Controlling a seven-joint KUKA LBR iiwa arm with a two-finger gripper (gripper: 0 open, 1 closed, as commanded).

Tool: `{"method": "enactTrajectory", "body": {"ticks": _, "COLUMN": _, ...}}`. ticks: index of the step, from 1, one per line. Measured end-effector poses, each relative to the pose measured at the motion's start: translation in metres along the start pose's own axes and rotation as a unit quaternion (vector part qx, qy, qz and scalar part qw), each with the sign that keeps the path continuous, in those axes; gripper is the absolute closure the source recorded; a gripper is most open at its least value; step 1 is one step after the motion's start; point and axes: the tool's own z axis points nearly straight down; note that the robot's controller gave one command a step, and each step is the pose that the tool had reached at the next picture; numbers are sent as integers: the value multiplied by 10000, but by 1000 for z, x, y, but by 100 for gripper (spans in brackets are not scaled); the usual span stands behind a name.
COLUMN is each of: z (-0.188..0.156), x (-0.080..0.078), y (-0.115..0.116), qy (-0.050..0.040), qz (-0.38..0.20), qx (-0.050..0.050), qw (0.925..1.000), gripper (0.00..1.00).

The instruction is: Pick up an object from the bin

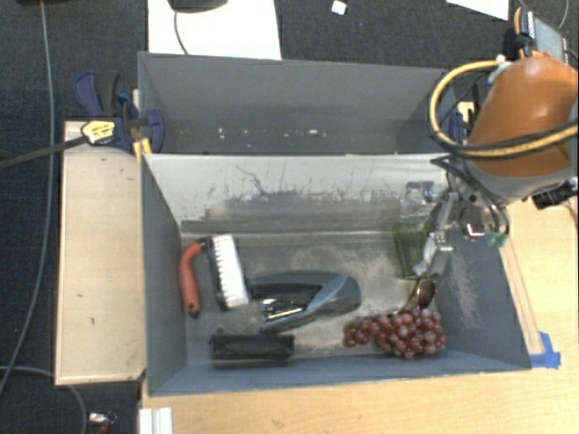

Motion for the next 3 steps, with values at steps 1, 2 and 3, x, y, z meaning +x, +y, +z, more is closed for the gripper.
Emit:
{"method": "enactTrajectory", "body": {"ticks": 1, "z": 0, "x": 0, "y": 0, "qy": 0, "qz": -1, "qx": 0, "qw": 10000, "gripper": 0}}
{"method": "enactTrajectory", "body": {"ticks": 2, "z": 84, "x": 0, "y": -14, "qy": -26, "qz": -669, "qx": 5, "qw": 9978, "gripper": 0}}
{"method": "enactTrajectory", "body": {"ticks": 3, "z": 117, "x": 23, "y": -27, "qy": -55, "qz": -1699, "qx": 11, "qw": 9854, "gripper": 0}}
